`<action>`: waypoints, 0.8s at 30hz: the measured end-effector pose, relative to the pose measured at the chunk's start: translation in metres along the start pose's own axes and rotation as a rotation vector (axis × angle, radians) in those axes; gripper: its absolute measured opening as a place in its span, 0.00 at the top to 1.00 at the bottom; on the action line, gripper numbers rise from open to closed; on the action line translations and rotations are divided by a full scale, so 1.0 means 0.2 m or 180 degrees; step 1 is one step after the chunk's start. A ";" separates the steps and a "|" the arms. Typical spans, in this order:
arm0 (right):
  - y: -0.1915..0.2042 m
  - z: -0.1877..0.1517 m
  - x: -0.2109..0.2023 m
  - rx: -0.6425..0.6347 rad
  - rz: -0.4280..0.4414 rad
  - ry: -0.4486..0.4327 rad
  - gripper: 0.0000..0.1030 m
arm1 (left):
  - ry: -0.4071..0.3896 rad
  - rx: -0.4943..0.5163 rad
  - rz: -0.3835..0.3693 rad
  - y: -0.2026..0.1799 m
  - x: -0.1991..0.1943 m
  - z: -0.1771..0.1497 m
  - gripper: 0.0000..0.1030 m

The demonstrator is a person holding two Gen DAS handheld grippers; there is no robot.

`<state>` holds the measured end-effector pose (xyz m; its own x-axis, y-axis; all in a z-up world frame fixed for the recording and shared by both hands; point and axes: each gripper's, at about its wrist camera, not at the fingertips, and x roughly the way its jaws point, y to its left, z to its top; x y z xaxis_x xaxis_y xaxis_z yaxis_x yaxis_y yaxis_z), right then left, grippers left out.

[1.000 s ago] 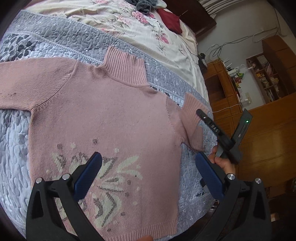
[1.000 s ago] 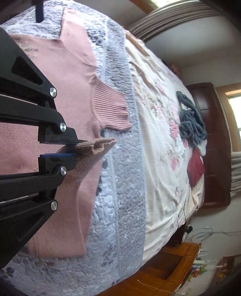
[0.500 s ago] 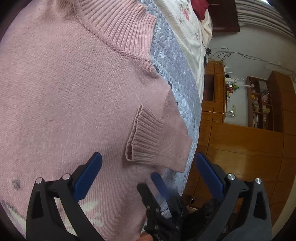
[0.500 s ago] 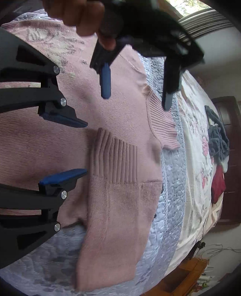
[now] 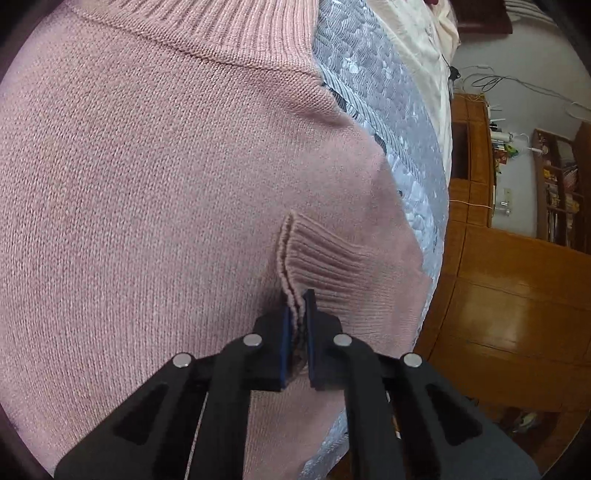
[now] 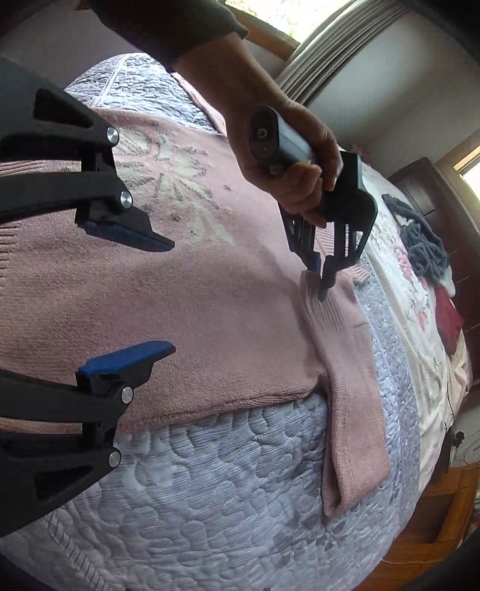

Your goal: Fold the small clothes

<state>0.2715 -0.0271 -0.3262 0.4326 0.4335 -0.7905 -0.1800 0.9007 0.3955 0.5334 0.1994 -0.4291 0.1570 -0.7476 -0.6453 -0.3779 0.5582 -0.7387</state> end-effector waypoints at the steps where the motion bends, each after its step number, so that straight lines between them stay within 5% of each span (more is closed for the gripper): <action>1: 0.02 -0.01 -0.01 -0.0001 0.0009 -0.0008 0.50 | -0.0024 0.0038 0.0006 -0.02 -0.02 0.00 0.96; 12: 0.11 -0.04 -0.08 -0.0034 0.0125 -0.0018 0.50 | -0.0543 0.0732 -0.0226 -0.38 -0.72 0.00 0.96; 24: 0.18 -0.04 -0.05 -0.0052 0.0195 0.0036 0.50 | -0.0859 0.0696 0.0015 -0.13 -1.29 -0.01 0.96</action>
<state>0.2529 0.0011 -0.3080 0.4104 0.4882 -0.7702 -0.2202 0.8727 0.4358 0.5005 0.3776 -0.2433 0.4024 -0.6391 -0.6555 -0.1794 0.6471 -0.7410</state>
